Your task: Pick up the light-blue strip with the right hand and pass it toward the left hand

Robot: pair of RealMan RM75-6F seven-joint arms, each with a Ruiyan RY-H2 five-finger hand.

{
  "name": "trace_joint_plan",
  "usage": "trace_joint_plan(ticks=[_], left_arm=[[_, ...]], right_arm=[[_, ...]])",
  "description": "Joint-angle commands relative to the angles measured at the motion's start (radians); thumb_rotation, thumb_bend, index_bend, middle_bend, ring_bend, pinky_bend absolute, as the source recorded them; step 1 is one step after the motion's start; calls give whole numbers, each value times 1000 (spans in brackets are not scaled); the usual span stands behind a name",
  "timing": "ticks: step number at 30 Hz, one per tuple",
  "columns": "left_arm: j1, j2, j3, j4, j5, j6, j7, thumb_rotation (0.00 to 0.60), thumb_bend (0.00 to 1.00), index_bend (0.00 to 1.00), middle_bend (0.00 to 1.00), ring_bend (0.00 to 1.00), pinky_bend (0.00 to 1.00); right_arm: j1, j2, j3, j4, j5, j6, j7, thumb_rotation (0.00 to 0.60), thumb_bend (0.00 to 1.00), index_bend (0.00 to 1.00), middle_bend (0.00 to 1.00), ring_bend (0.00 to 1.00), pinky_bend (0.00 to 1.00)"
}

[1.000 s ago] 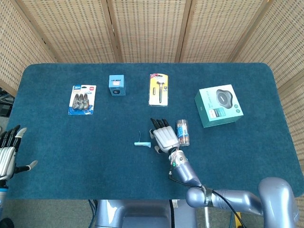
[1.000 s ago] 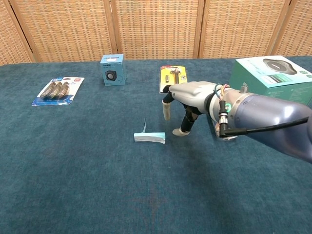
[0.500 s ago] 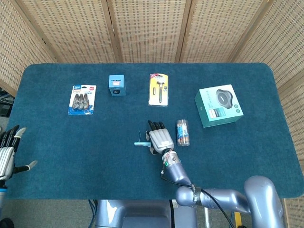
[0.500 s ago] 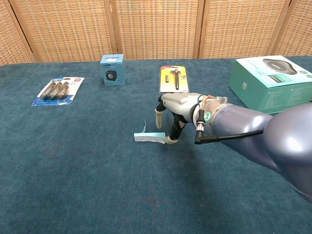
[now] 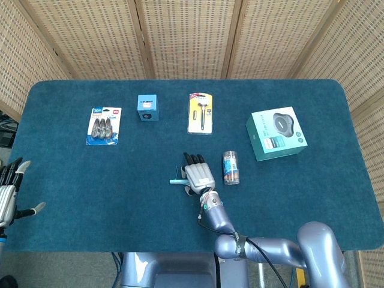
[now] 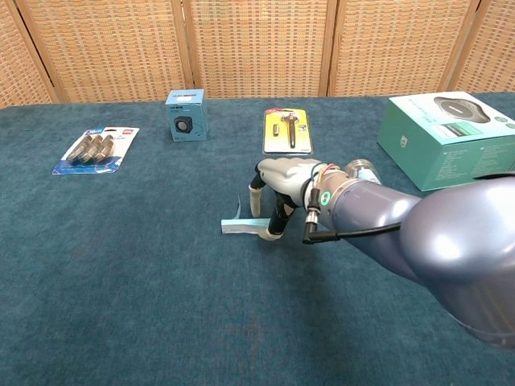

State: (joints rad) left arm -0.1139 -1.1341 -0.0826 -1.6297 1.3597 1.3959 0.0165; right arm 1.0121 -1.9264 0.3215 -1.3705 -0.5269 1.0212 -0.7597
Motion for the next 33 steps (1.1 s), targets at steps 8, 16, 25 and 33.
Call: trace_joint_plan(ticks=[8,16,25,33], left_arm=[[0,2,1,2,-1,0,-7,600,0,0,0,0,0],[-1,3,0,3,-4,-3,-7,600,0,0,0,0,0],[-2,2,0,4,-7,-5,-8,600,0,0,0,0,0],[-4,3,2,5,-6,-9,-10,600,0,0,0,0,0]], right_arm=[[2,-20,-2,34,-7,-3,21,600,363,461,0,0,0],[3,-33,-7,62,-17,-10,30,600,363,483,0,0,0],[5,-42,-6,78,-18,-14,28,600,370,530,0,0,0],[2,-43,-4,81,-28,-10,32,600,450,576,0,0,0]])
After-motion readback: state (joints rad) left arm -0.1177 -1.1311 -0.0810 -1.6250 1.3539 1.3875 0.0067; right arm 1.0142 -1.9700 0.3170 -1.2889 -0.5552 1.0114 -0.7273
